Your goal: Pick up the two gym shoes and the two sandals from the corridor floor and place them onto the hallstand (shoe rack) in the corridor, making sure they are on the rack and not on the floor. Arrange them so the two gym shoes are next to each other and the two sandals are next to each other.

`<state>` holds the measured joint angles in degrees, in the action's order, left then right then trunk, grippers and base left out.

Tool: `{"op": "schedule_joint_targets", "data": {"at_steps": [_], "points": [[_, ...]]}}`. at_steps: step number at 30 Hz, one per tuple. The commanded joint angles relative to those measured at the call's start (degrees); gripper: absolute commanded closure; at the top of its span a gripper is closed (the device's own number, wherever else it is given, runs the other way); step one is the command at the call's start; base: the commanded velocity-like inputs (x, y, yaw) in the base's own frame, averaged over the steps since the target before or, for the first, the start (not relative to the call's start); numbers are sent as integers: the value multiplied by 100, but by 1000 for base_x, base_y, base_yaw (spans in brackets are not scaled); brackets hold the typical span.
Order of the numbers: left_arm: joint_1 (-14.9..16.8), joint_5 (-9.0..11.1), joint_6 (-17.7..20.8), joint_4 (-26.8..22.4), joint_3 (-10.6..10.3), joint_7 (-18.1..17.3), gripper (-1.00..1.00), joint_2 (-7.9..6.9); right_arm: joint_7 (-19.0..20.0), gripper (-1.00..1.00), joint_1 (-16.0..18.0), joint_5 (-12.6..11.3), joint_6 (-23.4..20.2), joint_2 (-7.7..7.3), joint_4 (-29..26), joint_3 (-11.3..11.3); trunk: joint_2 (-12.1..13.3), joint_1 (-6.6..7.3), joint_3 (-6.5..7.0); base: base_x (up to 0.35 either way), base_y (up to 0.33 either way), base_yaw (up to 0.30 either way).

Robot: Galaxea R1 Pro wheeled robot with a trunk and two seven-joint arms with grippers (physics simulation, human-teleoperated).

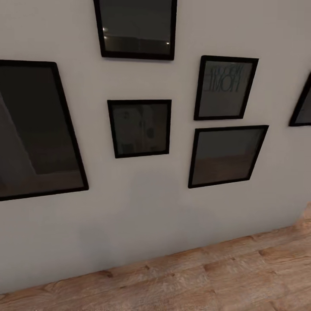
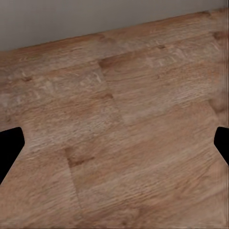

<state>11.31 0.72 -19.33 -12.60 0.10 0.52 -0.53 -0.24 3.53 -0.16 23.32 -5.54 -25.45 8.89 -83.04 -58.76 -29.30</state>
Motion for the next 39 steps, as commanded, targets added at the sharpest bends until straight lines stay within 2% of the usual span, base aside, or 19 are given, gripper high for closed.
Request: {"op": "schedule_joint_targets", "data": {"at_steps": [1, 16, 39], "points": [[3, 7, -18, 4, -2, 7, -100, -2, -2, -100, 5, 0, 17, 4, 8, 7, -4, 3, -13, -313, 0, -203], [-1, 7, -20, 4, -2, 9, -100, -24, -3, -100, 6, 1, 15, 9, 22, 14, -4, 3, -105, -312, 0, -218], [3, 19, -20, -34, -2, 9, -100, -17, -3, -100, 5, -1, 15, 9, 22, 17, -4, 3, -224, -22, 0, -258]]}}
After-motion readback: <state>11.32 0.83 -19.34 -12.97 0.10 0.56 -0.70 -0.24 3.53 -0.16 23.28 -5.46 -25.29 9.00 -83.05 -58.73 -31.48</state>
